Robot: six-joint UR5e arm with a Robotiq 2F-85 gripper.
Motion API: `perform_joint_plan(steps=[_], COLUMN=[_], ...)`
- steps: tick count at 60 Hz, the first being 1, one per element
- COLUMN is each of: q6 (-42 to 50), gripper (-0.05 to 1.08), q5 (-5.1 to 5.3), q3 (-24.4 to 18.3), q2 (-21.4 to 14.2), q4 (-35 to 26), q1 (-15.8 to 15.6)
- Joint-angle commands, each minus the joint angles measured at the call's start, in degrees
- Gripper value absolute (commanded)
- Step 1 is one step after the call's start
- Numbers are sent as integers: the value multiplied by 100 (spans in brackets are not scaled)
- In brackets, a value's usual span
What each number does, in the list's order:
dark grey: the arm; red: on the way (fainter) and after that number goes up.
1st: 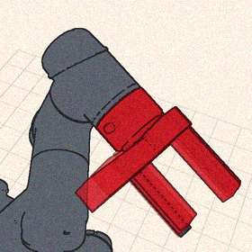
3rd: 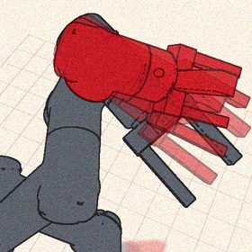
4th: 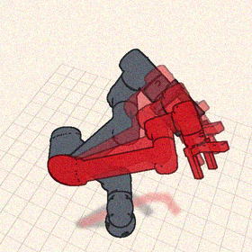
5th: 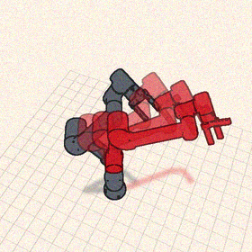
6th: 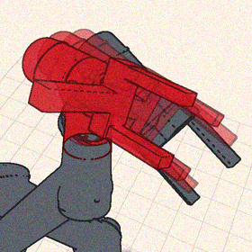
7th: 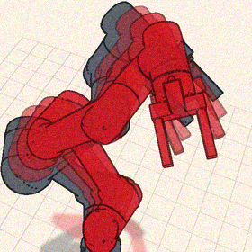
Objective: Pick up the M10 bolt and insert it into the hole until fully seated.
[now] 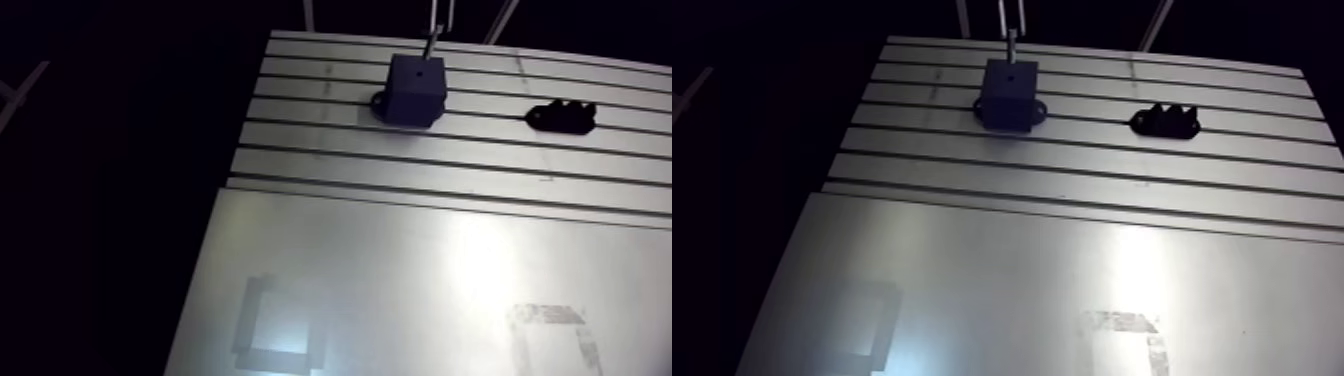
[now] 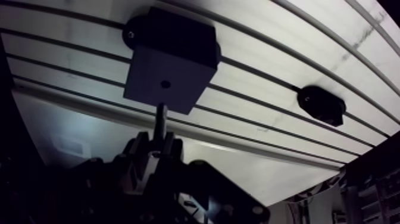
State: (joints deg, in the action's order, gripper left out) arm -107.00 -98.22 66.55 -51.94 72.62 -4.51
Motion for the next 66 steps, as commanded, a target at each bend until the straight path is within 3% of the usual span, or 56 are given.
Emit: perform_joint_plan(steps=[1, 66], q6=[-1, -1], gripper=[108, 108], q5=[0, 18], q3=[10, 72], q2=[13, 67], q4=[10, 45], q1=[-6, 4])
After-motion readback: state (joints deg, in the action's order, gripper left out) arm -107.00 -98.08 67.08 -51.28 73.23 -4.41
